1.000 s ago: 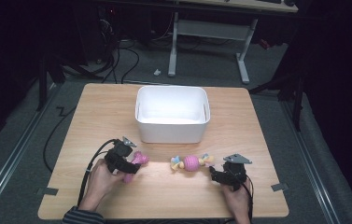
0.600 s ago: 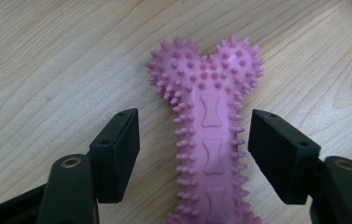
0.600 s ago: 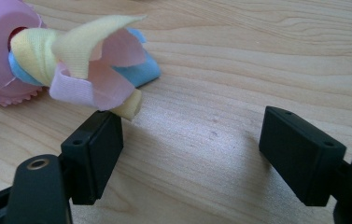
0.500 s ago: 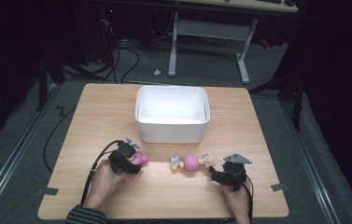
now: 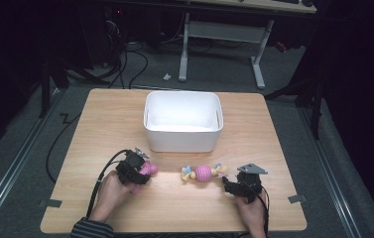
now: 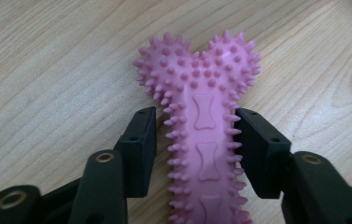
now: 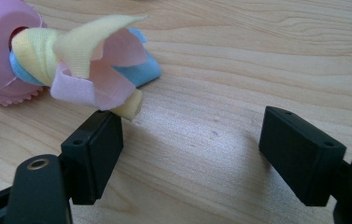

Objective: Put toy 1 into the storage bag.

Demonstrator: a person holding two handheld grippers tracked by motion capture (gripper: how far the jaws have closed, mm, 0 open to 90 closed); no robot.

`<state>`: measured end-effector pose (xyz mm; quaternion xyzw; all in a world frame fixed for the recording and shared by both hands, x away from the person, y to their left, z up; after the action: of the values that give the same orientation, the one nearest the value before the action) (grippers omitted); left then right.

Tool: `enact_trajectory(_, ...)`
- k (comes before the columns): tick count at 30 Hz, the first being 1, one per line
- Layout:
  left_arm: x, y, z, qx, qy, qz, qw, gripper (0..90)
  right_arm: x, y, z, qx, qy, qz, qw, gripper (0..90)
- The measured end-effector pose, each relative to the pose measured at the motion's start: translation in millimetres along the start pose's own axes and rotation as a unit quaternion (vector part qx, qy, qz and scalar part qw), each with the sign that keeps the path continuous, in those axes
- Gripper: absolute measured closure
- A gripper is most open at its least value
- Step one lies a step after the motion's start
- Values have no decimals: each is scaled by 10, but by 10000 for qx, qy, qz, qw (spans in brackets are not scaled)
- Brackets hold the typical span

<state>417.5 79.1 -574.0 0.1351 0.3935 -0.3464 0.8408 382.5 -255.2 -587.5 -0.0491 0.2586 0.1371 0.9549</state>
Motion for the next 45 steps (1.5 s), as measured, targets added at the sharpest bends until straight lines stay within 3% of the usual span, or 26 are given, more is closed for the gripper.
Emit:
enact_trajectory(12,-5,-27,-5,10,-153,112,9998,584,-2,10,-1,0,4,23,10000,218)
enact_trajectory(17,-59,-27,11,32,-268,71,9996,587,-2,11,-1,7,6,25,10000,219)
enact_trajectory(32,-302,-52,118,-251,-790,-285,9962,588,0,19,1,-14,-1,65,10000,218)
enact_trajectory(41,-445,-45,169,-274,-921,-281,9950,590,1,19,1,-12,-1,64,10000,218)
enact_trajectory(45,-534,-44,241,-309,-1069,-328,9932,589,1,19,1,-22,-3,69,10000,218)
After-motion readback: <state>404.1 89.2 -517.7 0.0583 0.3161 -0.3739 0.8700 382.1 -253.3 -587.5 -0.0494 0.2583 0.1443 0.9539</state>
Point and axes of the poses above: each handheld gripper's, and its own axes: x roughly forward along the jaws, z roughly out of its top, y roughly to its left, the point moved 8 cm from there along x, roughly forward along the jaws, and after that the axes turned 14 degrees about -y, right-handed, at the moved point
